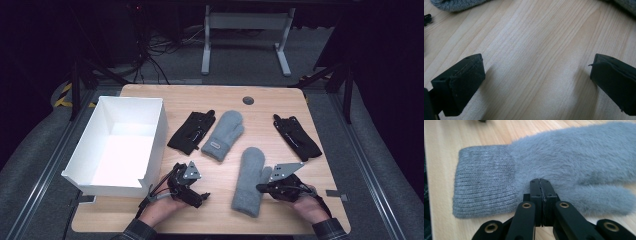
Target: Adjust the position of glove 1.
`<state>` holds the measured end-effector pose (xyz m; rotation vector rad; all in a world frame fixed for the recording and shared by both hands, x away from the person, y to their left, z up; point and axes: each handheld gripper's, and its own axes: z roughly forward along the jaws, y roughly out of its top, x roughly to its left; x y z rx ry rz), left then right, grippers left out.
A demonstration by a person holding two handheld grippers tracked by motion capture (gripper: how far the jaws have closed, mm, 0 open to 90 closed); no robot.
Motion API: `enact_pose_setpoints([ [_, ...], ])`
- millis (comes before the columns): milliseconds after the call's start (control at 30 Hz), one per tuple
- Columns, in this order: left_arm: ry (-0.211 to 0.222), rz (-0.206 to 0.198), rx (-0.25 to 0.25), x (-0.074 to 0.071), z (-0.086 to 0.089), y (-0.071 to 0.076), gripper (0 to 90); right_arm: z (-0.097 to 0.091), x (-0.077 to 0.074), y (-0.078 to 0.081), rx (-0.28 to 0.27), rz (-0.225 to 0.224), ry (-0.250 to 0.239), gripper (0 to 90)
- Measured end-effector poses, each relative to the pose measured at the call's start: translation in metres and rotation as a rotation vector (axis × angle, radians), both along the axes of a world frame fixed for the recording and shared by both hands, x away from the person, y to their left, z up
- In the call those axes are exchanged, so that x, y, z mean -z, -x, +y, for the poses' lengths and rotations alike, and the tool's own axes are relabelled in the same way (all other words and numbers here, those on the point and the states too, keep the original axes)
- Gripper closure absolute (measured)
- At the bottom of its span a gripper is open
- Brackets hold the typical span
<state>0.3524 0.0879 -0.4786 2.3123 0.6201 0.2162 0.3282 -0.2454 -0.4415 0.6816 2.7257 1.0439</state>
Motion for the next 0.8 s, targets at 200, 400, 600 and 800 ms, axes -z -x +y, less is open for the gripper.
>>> enact_pose_setpoints([
  [200, -0.001, 0.000, 0.000, 0.000, 0.000, 0.000, 0.1, 0.012, -0.001, 0.004, -0.040, 0.001, -0.007, 90.0],
  [400, -0.001, 0.000, 0.000, 0.000, 0.000, 0.000, 0.1, 0.034, 0.000, 0.002, -0.076, 0.005, -0.016, 90.0],
  [600, 0.000, 0.000, 0.000, 0.000, 0.000, 0.000, 0.1, 0.048, 0.000, -0.003, -0.095, -0.009, -0.010, 90.0],
  [800, -0.002, 0.001, 0.000, 0.000, 0.000, 0.000, 0.1, 0.038, -0.007, -0.023, -0.020, -0.052, -0.046, 90.0],
])
